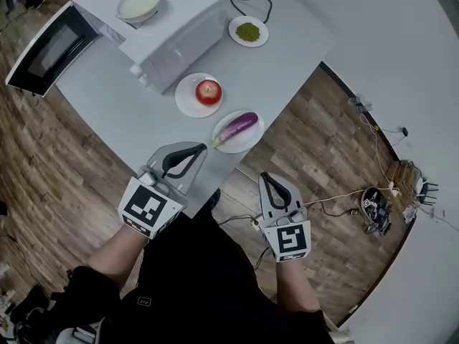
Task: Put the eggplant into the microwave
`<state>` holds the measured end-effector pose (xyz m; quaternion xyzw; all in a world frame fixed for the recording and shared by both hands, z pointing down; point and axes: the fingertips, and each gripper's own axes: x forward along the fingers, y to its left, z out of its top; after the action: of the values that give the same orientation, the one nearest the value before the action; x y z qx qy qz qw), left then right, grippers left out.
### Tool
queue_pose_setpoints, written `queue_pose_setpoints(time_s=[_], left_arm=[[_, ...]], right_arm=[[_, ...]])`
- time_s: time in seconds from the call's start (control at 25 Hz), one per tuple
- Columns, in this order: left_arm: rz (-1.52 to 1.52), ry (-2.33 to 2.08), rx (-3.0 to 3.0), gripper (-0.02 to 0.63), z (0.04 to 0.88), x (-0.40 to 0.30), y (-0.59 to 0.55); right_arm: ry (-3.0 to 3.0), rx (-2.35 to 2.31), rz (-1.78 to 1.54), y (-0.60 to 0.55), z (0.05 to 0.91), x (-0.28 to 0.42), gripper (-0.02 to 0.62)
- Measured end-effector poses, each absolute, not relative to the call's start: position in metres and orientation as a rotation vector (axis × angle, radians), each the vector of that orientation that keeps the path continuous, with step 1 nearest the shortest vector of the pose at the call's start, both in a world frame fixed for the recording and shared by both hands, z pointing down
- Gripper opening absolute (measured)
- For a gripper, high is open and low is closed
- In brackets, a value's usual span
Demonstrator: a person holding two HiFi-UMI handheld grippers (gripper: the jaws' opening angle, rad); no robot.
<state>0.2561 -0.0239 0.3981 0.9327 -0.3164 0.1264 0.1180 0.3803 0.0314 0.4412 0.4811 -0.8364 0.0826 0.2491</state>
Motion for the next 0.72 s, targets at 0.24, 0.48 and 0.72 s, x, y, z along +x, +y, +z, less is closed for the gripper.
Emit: queue_pose_setpoints(time_s=[0.24, 0.48, 0.72], left_arm=[[0.401, -0.913, 2.71, 0.009, 0.433, 0.265, -0.037], [0.43, -0.878, 2.694, 0.009, 0.457, 0.276, -0.036], [0.474, -0.877, 2.721, 0.009, 0.473, 0.275, -0.047]], right_arm=[[-2.223, 1.188, 0.091, 0.017, 0.474, 0.379, 0.021], [-2.197, 1.078, -0.005, 0.007, 0.498, 0.375, 0.023], [-2.193, 0.917, -0.076, 0.004, 0.531, 0.368, 0.025]])
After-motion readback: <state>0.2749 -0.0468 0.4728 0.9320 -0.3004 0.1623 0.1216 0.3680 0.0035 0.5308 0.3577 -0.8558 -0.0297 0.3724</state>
